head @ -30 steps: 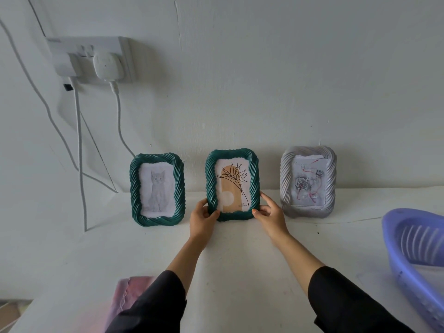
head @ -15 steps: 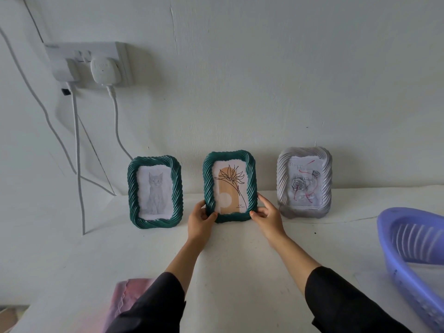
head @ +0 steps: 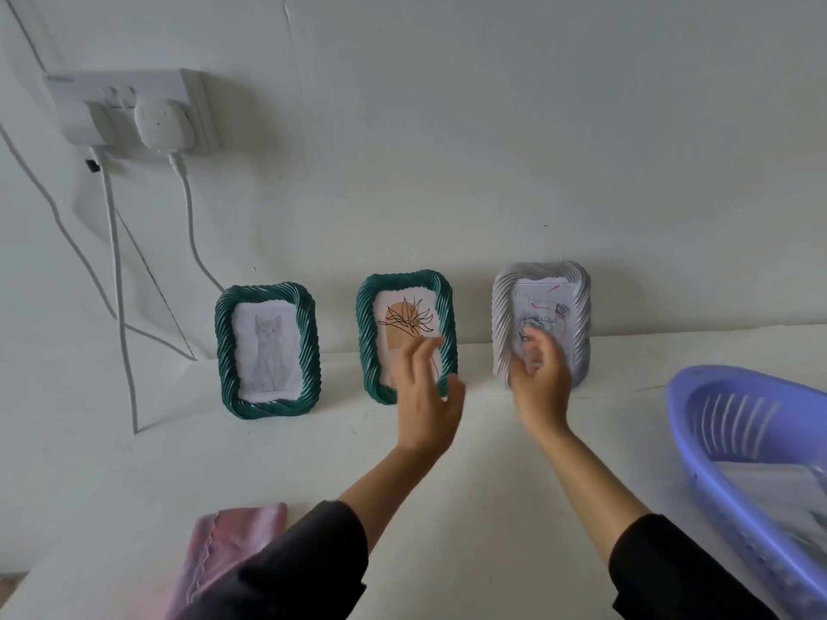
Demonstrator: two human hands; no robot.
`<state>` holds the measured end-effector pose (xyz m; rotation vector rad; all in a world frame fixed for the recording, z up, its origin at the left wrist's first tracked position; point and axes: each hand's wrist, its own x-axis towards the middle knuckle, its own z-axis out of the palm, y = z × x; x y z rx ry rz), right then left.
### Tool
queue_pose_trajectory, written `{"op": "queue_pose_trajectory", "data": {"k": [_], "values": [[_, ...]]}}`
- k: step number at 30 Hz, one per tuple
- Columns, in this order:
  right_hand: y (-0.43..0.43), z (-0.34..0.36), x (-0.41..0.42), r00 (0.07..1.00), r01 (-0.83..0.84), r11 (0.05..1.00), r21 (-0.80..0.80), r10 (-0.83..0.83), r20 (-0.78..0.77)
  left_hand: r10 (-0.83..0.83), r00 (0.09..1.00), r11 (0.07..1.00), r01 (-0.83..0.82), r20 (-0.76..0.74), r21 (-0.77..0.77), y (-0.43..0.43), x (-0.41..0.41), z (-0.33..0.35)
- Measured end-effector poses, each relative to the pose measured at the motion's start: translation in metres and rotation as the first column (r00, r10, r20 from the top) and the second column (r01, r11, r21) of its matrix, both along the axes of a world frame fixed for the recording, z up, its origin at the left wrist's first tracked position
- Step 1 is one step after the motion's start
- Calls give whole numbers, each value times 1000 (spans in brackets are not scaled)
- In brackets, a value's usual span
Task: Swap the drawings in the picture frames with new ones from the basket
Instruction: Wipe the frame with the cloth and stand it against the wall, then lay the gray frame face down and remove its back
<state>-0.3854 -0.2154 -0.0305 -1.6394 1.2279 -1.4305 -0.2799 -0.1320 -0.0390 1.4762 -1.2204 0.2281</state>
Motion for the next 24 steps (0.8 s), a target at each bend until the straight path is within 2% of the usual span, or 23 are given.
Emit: {"op": "queue_pose_trajectory", "data": {"k": [1, 3, 6, 8, 11, 12, 13, 17, 24], "values": [[-7, 5, -6, 995, 95, 995, -29, -94, 24, -111, 994, 989, 110, 11, 99, -8, -5, 5], [-21, 9, -17, 969, 243, 970, 2, -243, 41, -278, 956, 896, 293, -94, 332, -25, -17, 13], [-41, 2, -32, 964, 260, 950, 175, -264, 2, -234, 925, 798, 358, -298, 484, -53, -30, 15], [-49, -9, -39, 983, 181, 953, 244, -181, -22, -150, 863, 755, 415, -482, 508, -65, -34, 15], [-56, -21, -49, 999, 26, 960, 279, -35, 28, -192, 668, 725, 590, -719, 355, -74, -36, 14], [-58, -25, -52, 997, -29, 958, 285, 9, 72, -222, 645, 722, 613, -731, 321, -77, -36, 13], [-60, -29, -54, 994, -64, 958, 280, 36, 104, -235, 665, 728, 604, -709, 325, -79, -36, 12], [-60, -32, -59, 993, -43, 969, 244, 15, 119, -180, 789, 779, 479, -587, 405, -81, -30, 9], [-31, -24, -73, 969, -151, 968, 199, 106, 222, -184, 812, 821, 437, -554, 367, -47, -30, 6]]}}
